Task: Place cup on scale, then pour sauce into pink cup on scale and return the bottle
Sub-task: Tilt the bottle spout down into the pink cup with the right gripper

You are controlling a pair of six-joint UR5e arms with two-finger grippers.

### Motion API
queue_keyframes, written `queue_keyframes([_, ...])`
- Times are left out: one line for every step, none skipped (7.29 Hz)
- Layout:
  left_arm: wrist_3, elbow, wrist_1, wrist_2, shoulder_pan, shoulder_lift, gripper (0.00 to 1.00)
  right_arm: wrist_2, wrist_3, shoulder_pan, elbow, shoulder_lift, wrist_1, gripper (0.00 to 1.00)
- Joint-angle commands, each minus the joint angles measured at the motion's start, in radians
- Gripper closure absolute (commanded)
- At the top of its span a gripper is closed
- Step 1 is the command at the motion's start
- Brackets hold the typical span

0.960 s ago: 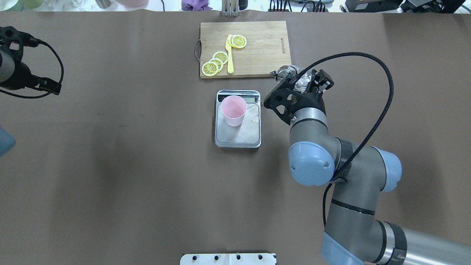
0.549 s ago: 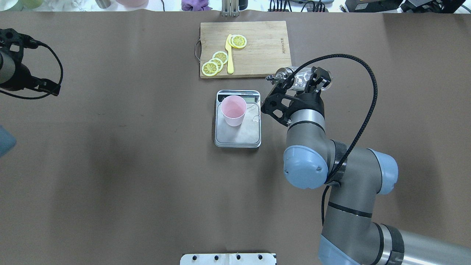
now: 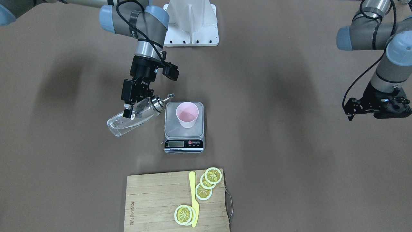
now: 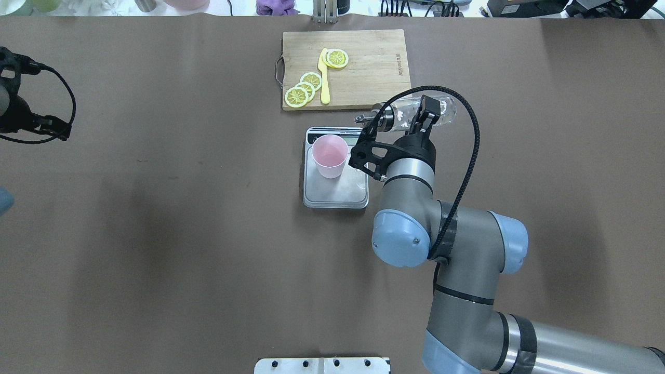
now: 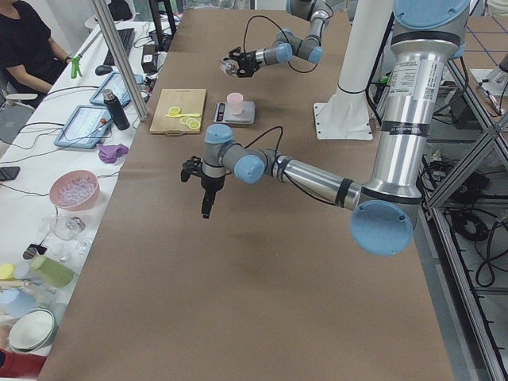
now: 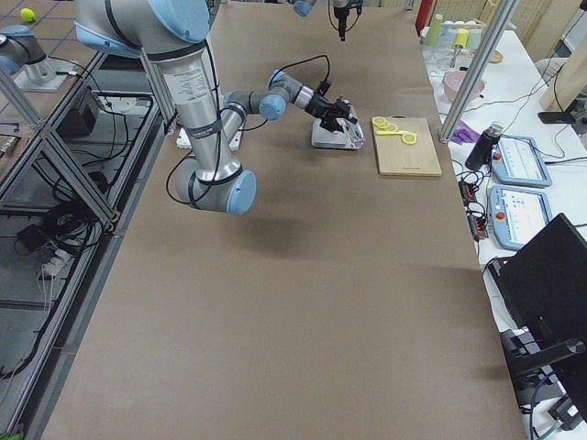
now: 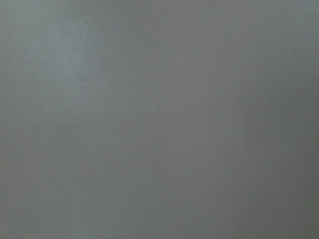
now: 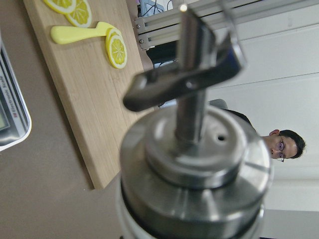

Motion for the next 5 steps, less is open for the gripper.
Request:
queue_keyframes([0.003, 0.009, 0.0, -0.003, -0.016, 0.001, 0.02, -0.025, -0.001, -0.005, -0.108, 0.061, 0.001, 1.0])
queue_keyframes([0.003, 0.009, 0.002, -0.003, -0.016, 0.001, 0.02, -0.037, -0.004, -0.005, -0.122, 0.063, -0.001, 1.0])
queue_keyframes([0.005, 0.009, 0.002, -0.004, -0.016, 0.001, 0.02, -0.048, -0.028, -0.005, -0.127, 0.055, -0.001, 1.0])
queue_keyframes([0.008, 0.009, 0.002, -0.004, -0.016, 0.001, 0.02, -0.088, -0.085, -0.008, -0.132, 0.054, -0.001, 1.0])
queue_keyframes([0.008, 0.015, 0.002, -0.004, -0.016, 0.001, 0.02, -0.097, -0.131, -0.008, -0.133, 0.054, -0.001, 1.0])
